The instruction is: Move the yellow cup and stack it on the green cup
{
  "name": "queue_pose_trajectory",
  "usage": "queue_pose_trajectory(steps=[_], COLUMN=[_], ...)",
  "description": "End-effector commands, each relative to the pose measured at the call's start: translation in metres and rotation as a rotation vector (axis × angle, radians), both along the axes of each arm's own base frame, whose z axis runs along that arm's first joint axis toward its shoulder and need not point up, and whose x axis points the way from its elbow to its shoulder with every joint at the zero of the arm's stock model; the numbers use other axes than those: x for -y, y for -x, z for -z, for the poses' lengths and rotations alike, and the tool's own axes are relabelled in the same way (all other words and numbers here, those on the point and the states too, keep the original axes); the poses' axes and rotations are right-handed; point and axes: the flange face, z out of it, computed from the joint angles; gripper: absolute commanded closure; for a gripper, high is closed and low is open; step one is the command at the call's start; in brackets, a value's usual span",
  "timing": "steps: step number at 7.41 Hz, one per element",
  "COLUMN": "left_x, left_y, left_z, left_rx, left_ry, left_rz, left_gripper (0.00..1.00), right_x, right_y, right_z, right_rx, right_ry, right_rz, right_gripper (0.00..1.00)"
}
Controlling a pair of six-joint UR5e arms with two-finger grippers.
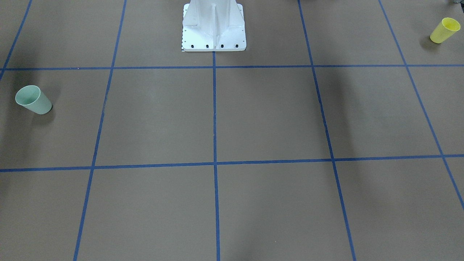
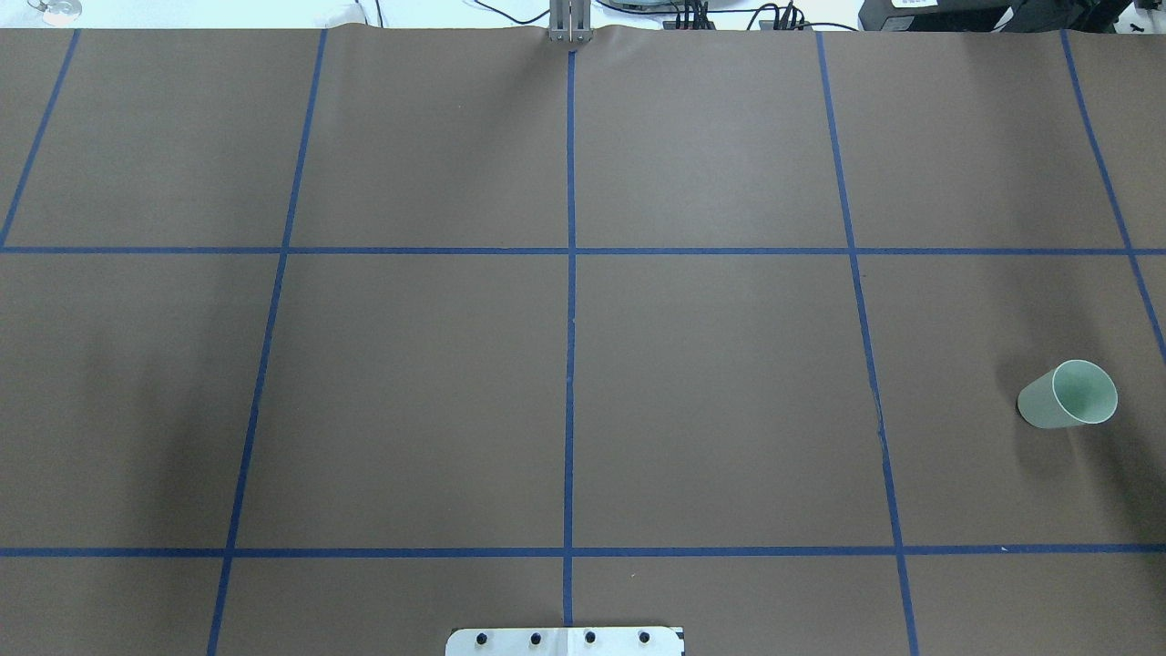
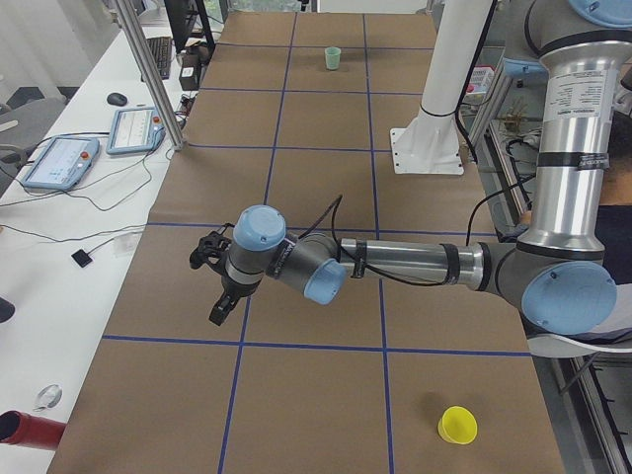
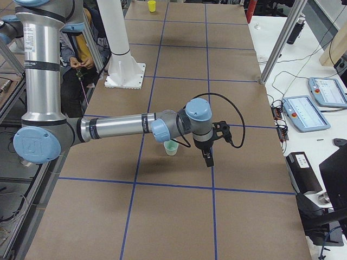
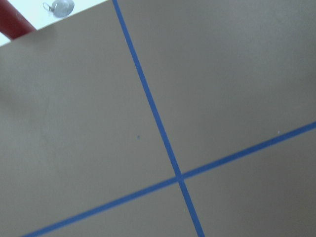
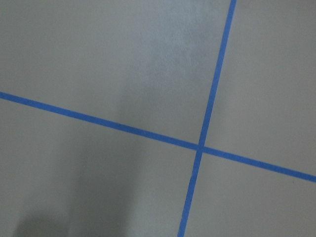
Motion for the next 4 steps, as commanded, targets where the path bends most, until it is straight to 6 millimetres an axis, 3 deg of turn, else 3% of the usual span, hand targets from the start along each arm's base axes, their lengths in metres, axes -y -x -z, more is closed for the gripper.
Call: queue_pose_trajectory(steps=[1, 2, 4], left_x=[-0.002, -0.004, 0.000], left_y=[0.000, 0.000, 0.000], left_z=[0.021, 0.045, 0.051], left_rx=[-0.056, -0.148, -0.137], left_ry=[-0.086, -0.036, 0.015], left_rz=[0.072, 0.184, 0.412], left_gripper=[0.00, 0.00, 0.00], right_x=[-0.003, -0.004, -0.004], right_y=[0.000, 0.000, 0.000], right_z=[0.004, 0.002, 0.001], right_rx=[0.002, 0.004, 0.006], right_ry=[-0.012, -0.003, 0.003], right_rz=[-0.004, -0.007, -0.010], right_gripper=[0.00, 0.00, 0.00])
